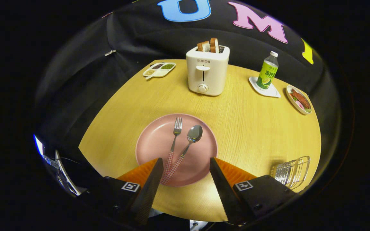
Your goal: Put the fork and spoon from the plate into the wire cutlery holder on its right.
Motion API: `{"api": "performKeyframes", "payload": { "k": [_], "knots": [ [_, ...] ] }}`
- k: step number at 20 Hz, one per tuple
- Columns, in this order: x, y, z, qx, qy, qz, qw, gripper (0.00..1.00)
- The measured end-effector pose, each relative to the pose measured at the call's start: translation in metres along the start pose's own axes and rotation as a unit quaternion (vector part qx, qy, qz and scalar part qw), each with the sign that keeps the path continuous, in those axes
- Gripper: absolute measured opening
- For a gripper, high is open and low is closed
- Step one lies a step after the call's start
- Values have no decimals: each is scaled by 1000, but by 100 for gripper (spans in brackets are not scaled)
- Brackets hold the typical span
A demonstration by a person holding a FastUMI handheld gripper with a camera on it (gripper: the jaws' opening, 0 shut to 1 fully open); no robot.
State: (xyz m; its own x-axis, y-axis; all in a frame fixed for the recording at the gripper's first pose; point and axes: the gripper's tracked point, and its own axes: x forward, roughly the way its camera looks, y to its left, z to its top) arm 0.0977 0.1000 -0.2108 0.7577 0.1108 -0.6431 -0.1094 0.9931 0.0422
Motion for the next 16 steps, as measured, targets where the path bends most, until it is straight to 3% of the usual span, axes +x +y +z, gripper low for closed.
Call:
{"api": "performKeyframes", "payload": {
  "k": [2,7,10,11,12,14,16],
  "knots": [
    [14,4,-9,7,23,0,1000,78],
    [43,11,-27,32,71,2,997,69],
    [51,16,-37,46,93,10,995,69],
    [52,18,-40,50,101,11,994,58],
    [56,19,-44,53,109,13,993,52],
    [57,23,-44,69,114,22,991,51],
    [58,27,-45,76,124,33,989,37]
  ]
}}
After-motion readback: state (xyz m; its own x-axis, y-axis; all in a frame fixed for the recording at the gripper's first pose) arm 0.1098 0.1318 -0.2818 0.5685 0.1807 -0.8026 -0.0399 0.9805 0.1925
